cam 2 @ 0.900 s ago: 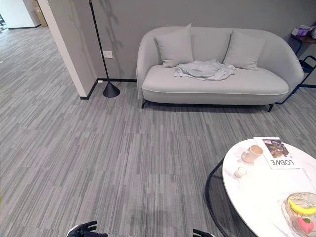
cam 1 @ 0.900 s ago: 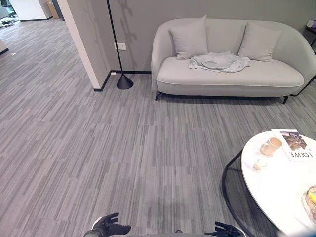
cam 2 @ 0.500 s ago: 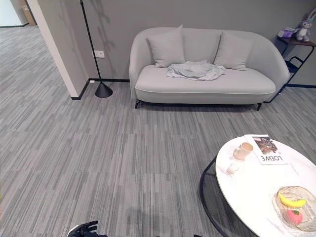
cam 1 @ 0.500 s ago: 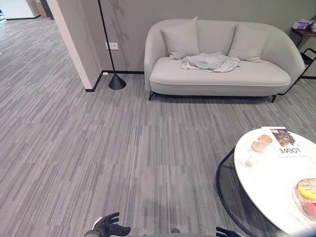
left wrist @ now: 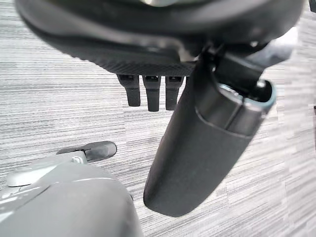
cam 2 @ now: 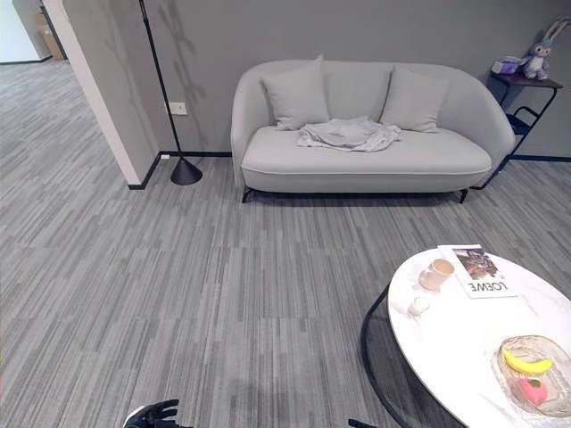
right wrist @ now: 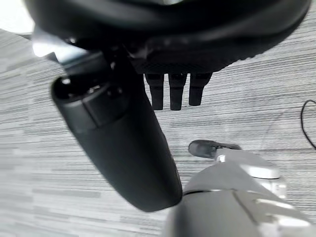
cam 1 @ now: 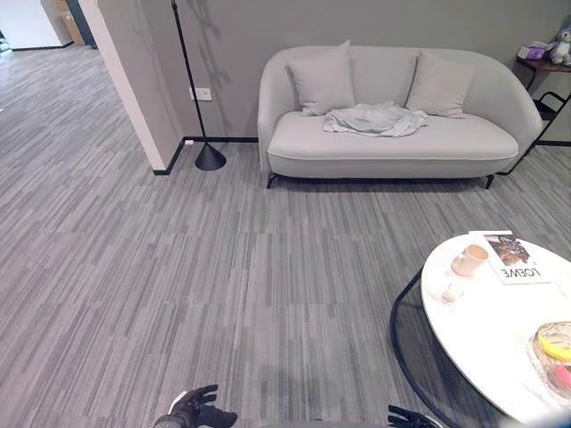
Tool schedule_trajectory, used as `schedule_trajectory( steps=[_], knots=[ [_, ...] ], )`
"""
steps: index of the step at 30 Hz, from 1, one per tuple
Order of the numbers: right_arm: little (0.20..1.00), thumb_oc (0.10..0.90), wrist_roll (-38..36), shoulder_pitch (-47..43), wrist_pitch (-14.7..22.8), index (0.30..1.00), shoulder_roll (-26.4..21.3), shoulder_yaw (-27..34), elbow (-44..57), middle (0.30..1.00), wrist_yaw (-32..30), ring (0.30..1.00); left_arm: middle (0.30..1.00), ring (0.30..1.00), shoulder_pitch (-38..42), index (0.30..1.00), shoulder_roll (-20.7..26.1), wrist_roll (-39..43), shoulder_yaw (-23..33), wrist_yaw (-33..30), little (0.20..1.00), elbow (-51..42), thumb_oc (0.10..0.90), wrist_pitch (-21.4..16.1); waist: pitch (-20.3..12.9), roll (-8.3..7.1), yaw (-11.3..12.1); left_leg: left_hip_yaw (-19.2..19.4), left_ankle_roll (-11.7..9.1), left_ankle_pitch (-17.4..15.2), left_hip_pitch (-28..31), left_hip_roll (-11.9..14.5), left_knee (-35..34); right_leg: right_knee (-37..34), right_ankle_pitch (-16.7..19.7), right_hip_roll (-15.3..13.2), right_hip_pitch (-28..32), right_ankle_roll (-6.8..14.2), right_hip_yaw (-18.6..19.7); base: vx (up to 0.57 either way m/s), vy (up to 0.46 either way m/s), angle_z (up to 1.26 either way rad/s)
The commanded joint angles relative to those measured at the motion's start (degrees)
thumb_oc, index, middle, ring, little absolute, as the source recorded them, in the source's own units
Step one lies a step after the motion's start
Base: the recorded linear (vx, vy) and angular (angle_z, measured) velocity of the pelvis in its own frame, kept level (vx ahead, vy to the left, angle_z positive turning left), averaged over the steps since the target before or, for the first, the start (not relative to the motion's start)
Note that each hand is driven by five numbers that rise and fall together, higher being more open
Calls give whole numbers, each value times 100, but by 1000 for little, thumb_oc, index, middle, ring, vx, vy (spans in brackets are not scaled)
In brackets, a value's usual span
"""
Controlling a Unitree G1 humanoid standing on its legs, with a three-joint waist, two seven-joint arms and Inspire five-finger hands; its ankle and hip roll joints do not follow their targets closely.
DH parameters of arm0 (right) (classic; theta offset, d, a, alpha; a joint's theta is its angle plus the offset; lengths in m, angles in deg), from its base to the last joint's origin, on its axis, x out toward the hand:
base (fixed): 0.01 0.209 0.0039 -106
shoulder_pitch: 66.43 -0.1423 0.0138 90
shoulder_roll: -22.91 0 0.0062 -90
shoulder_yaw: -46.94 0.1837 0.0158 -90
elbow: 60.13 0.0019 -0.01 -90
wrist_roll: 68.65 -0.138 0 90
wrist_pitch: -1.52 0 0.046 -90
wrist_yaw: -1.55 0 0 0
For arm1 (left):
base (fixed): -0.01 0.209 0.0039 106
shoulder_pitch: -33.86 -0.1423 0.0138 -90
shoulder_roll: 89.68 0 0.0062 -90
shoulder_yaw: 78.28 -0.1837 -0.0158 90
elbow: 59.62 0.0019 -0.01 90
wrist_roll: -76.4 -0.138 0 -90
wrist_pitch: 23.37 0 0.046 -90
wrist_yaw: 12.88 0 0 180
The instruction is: Hang the clothes on the sofa on the clothes rack.
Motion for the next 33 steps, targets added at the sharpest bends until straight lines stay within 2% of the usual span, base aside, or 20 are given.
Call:
schedule_trajectory(
  steps=[1,20,21,28,29,30,31,32,33],
  knots=[
    [900,800,-150,-285,224,900,-238,-89,17,900,7,900,900,900,497,900,124,-39,4,117,900,115,800,-244,-10,-173,-40,-378,-126,-389,-40,123,-94,59,-369,-383,256,512,18,7,-4,-4],
    [900,800,-290,-275,208,900,-352,21,76,900,103,900,900,900,478,900,257,210,35,282,900,-76,800,-215,85,-113,-81,-418,-161,-384,-72,210,-94,59,-396,-319,192,444,98,36,-33,0],
    [900,800,-422,-337,257,900,-417,17,311,900,148,900,900,900,535,900,444,720,227,462,900,-275,800,-153,253,-237,-61,-339,-272,-463,-324,467,500,275,-609,-145,65,249,320,222,-230,-3],
    [900,800,-422,-336,256,900,-417,17,312,900,148,900,900,900,534,900,445,721,227,462,900,-277,800,-152,246,-236,-62,-341,-273,-474,-342,468,522,279,-610,-144,55,248,320,65,-81,-19],
    [900,800,-532,-401,293,900,-613,-67,856,900,34,900,900,900,701,900,497,1467,379,255,900,-986,800,-235,808,-429,174,-896,77,-9,-2821,-169,3530,506,-960,25,106,-57,415,517,-281,-5],
    [900,800,-457,-380,286,900,-624,-50,948,900,54,900,900,900,612,900,475,1539,462,285,900,-1147,800,-263,702,-487,317,-655,49,-114,-3024,-235,2658,358,-1060,-29,330,31,538,641,-250,52],
    [900,800,-449,-383,296,900,-637,-44,971,900,53,900,900,900,591,900,477,1531,461,293,900,-1162,800,-266,655,-458,350,-584,-4,78,-3161,-233,2246,329,-1073,-5,382,47,554,601,120,21],
    [900,800,-453,-424,323,900,-655,-74,989,900,51,900,900,900,543,900,485,1586,477,317,900,-1259,800,-279,637,-415,464,-469,-80,389,-3183,-259,1377,269,-1146,29,572,85,631,510,90,-18],
    [900,800,-447,-475,338,900,-660,-99,991,900,30,900,900,900,529,900,483,1601,505,330,900,-1289,800,-273,622,-399,550,-367,-114,529,-3296,-296,734,212,-1229,34,742,110,702,546,82,-84]
  ],
)
